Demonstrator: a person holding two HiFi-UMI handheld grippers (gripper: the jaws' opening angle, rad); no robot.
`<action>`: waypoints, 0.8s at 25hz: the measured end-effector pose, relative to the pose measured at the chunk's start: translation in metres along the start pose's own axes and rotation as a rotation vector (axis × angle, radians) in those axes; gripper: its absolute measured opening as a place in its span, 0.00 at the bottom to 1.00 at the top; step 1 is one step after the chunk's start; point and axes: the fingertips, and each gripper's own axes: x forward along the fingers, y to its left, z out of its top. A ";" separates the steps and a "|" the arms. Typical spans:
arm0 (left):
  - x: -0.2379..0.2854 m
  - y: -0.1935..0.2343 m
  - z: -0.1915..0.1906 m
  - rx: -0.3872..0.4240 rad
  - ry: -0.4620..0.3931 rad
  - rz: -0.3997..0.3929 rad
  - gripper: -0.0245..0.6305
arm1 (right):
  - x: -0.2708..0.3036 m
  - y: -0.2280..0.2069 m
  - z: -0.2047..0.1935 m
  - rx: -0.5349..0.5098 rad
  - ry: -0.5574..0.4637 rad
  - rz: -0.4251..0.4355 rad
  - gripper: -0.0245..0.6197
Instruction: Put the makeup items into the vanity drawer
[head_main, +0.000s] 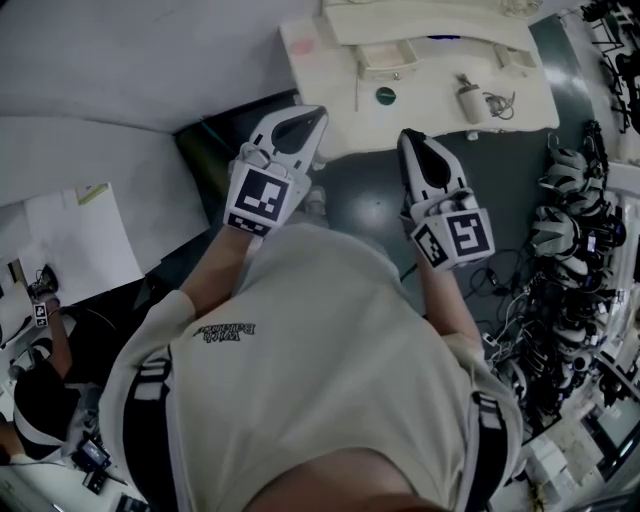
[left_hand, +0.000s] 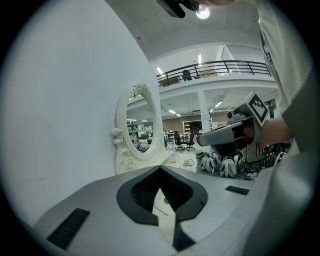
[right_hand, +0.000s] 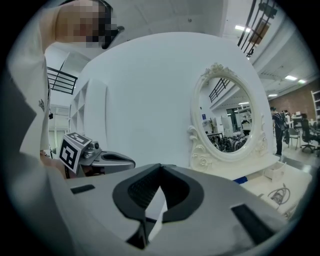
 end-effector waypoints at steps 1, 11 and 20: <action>0.005 0.005 0.001 0.003 -0.003 -0.003 0.06 | 0.007 -0.004 0.002 -0.002 -0.002 -0.003 0.04; 0.031 0.030 0.007 0.004 -0.006 -0.005 0.06 | 0.045 -0.025 0.018 -0.021 -0.004 0.001 0.04; 0.040 0.027 0.007 -0.009 0.019 0.051 0.06 | 0.060 -0.032 0.009 -0.034 0.048 0.078 0.04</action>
